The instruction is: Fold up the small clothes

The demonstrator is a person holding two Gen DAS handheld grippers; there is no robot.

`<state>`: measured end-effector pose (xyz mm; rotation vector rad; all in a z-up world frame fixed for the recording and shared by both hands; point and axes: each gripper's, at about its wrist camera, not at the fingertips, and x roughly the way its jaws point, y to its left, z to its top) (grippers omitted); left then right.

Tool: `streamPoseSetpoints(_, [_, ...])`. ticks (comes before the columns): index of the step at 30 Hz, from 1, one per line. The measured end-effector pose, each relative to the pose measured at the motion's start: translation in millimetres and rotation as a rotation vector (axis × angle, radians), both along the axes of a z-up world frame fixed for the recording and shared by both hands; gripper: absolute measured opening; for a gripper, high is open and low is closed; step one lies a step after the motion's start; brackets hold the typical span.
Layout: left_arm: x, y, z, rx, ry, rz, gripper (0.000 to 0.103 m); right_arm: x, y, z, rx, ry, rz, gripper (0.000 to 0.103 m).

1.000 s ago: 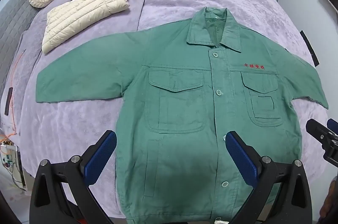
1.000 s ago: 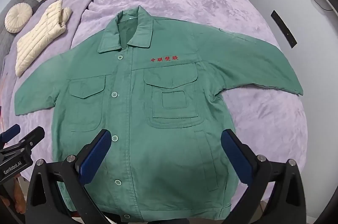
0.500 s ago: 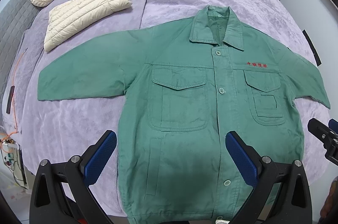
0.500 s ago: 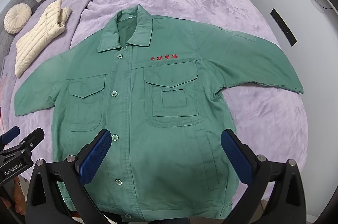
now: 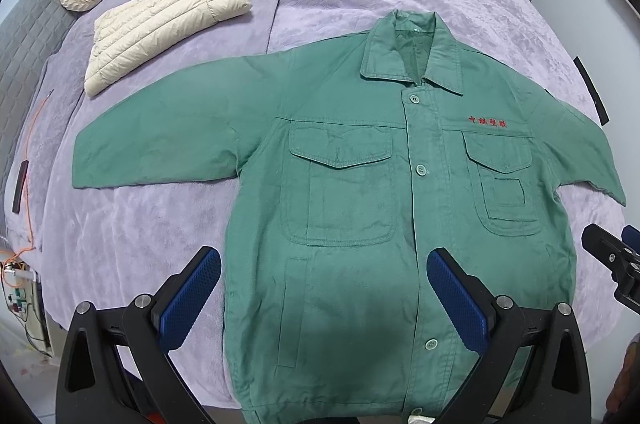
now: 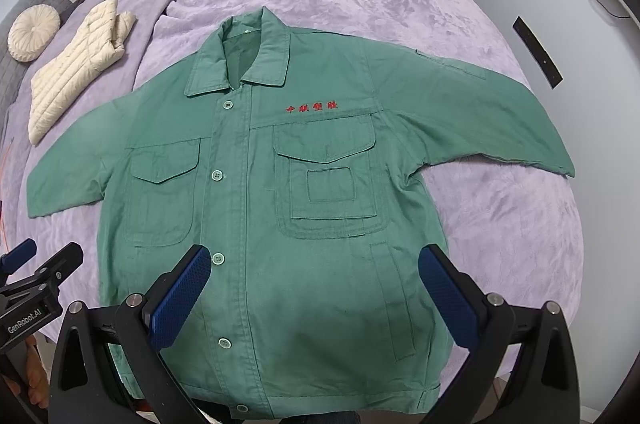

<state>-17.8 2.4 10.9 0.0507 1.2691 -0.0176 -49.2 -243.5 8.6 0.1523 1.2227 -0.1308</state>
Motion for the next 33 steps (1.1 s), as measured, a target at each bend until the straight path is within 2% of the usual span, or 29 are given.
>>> streamPoseSetpoints(33, [-5.7,1.3,0.8,0.006,-0.006,-0.012,0.103,-3.7,-0.5,-0.2,0.004,-0.003,-0.004,0.103])
